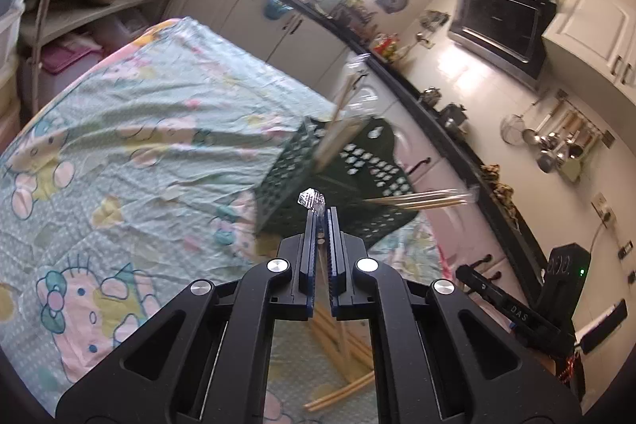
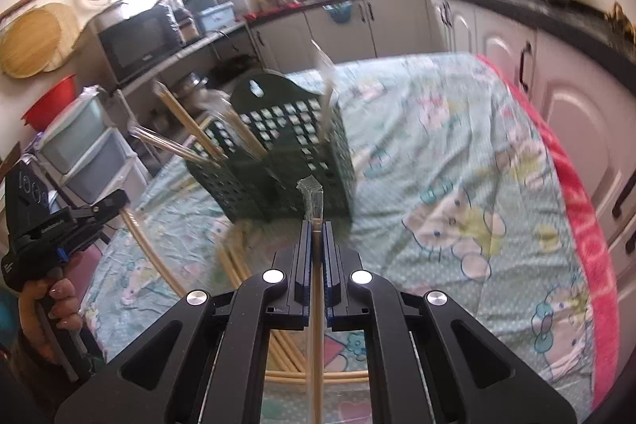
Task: Organize utensils
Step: 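Lift both held chopsticks and lower them upright into the green caddy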
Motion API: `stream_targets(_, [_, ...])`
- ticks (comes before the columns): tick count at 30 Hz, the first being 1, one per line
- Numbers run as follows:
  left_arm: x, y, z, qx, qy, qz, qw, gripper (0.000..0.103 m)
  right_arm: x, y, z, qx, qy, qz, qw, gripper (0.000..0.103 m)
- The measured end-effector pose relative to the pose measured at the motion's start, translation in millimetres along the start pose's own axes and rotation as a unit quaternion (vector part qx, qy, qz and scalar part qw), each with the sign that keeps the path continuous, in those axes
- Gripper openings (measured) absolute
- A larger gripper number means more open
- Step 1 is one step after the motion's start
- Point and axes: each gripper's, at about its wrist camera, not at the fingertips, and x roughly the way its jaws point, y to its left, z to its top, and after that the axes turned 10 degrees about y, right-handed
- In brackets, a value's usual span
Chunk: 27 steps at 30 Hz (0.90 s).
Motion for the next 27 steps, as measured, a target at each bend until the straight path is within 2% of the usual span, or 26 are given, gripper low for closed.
stream_targets(10, [-17, -40, 7, 0.048, -0.018, -0.03, 0.9982, 0.002, -38, 20, 9, -0.036, -0.061, -0.001, 0.997, 0.005])
stream_targets(27, [-37, -83, 31, 0.104, -0.052, -0.048, 0.9921, 0.002, -67, 43, 23, -0.068, -0.123, 0.0, 0.99, 0.005])
